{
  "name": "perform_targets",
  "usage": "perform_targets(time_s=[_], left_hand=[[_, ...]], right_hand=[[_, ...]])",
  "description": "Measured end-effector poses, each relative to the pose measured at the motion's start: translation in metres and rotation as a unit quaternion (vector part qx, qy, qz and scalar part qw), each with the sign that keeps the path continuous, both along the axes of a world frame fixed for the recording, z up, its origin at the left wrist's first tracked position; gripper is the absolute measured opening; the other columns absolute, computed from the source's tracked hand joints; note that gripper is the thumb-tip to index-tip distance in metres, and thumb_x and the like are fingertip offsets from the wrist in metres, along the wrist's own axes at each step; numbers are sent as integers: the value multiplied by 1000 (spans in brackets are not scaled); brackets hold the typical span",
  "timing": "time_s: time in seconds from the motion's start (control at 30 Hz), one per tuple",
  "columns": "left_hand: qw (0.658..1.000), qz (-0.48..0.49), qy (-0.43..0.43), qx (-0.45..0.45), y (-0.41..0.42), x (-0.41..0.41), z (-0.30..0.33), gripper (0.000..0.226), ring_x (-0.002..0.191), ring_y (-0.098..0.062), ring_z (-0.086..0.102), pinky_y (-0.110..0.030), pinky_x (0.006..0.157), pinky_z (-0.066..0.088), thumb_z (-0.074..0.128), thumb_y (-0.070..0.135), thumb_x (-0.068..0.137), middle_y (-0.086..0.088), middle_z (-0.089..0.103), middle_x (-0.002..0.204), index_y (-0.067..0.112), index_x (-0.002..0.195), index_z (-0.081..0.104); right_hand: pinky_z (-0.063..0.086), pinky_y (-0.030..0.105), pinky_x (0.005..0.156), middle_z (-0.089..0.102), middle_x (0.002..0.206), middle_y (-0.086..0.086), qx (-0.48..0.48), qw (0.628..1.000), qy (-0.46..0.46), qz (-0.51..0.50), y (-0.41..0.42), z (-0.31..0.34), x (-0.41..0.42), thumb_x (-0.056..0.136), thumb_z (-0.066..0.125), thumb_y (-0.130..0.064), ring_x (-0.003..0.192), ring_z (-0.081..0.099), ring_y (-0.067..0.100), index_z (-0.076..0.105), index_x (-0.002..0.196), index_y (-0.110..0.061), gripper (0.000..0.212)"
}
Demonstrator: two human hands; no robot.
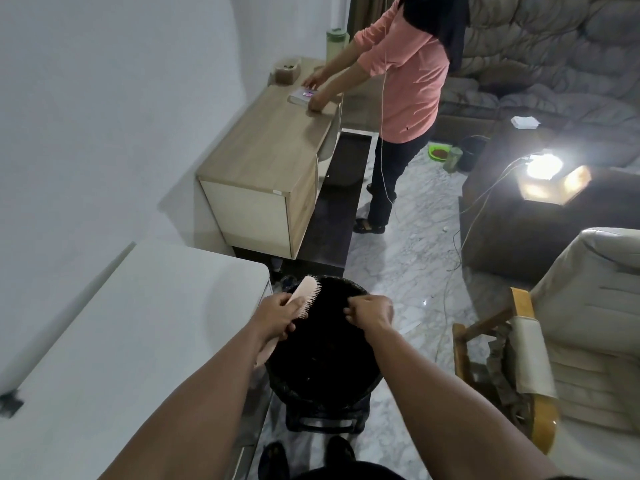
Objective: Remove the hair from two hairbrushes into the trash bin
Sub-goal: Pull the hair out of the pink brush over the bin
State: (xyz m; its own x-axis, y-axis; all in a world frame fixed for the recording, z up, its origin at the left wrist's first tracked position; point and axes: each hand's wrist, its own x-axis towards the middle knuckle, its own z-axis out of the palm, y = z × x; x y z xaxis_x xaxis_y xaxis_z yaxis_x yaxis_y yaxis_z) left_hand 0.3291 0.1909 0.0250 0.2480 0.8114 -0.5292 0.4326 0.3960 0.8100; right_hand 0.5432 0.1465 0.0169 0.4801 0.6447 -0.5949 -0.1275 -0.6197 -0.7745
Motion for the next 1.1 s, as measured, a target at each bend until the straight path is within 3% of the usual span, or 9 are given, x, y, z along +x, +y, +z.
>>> perform_targets(time_s=[0.13, 0.2, 0.3, 0.4, 0.5, 0.67, 0.83, 1.0, 1.1], left_hand=[[995, 67, -56, -55, 6, -14, 1, 30, 62, -13, 69, -24, 50, 55, 57, 37, 106, -9, 80, 107, 14, 123, 65], [993, 72, -70, -67, 6, -5, -1, 31, 64, -14, 71, -26, 52, 58, 57, 37, 106, -9, 80, 108, 13, 124, 65], [993, 56, -81, -64, -2, 12, 0, 32, 66, -15, 71, -28, 53, 56, 55, 38, 107, -11, 77, 105, 14, 122, 68], [988, 51, -127, -78, -8, 21, 6, 27, 60, -13, 61, -25, 47, 44, 52, 33, 107, -12, 72, 91, 15, 112, 71], [986, 9, -132, -100, -10, 21, 10, 25, 57, -10, 54, -21, 45, 38, 49, 23, 109, -26, 75, 111, 11, 119, 68], [984, -38, -121, -126, -15, 13, 5, 29, 58, -11, 54, -20, 43, 39, 50, 20, 108, -23, 75, 111, 8, 131, 63], [979, -2, -161, -125, -13, 3, 11, 30, 58, -13, 56, -22, 45, 44, 45, 22, 109, -19, 77, 117, 7, 129, 62], [984, 40, -144, -100, -5, 3, 10, 32, 58, -14, 62, -23, 48, 48, 47, 25, 108, -16, 79, 113, 7, 130, 63], [989, 46, -114, -85, -3, 3, 7, 33, 61, -14, 65, -24, 51, 50, 49, 28, 108, -11, 81, 109, 10, 131, 63]], right_hand=[[55, 32, 56, 70, 70, 8, -73, 993, -74, 50, -6, -6, 21, 100, 58, -25, 59, 66, 21, 70, 77, -9, 30], [50, 30, 54, 68, 73, 7, -32, 995, -59, 72, 1, 3, 3, 103, 50, -26, 58, 62, 21, 71, 88, -9, 31], [54, 30, 51, 69, 88, 6, 72, 987, -41, 141, 15, 19, -34, 98, 67, -31, 63, 66, 19, 65, 119, -26, 21], [65, 43, 71, 75, 87, 3, 99, 980, -100, 138, 17, 14, -40, 77, 84, -42, 75, 76, 23, 73, 95, -41, 21], [61, 40, 76, 74, 73, -5, 82, 972, -175, 134, 12, 11, -31, 80, 78, -36, 73, 73, 19, 71, 73, -31, 11], [52, 31, 79, 75, 94, 3, 16, 976, -208, 58, 8, 4, -29, 96, 64, -30, 90, 68, 23, 74, 88, -18, 18], [48, 31, 77, 74, 96, 13, -75, 974, -208, 42, 4, -1, 9, 95, 62, -29, 98, 70, 33, 76, 95, -8, 25], [61, 40, 62, 72, 59, 11, -144, 973, -125, 132, -2, -18, 14, 80, 51, -11, 70, 77, 36, 65, 67, -8, 19], [60, 38, 68, 69, 66, 9, -129, 951, -178, 219, -8, -11, 2, 82, 47, -22, 71, 71, 34, 60, 68, -12, 22]])
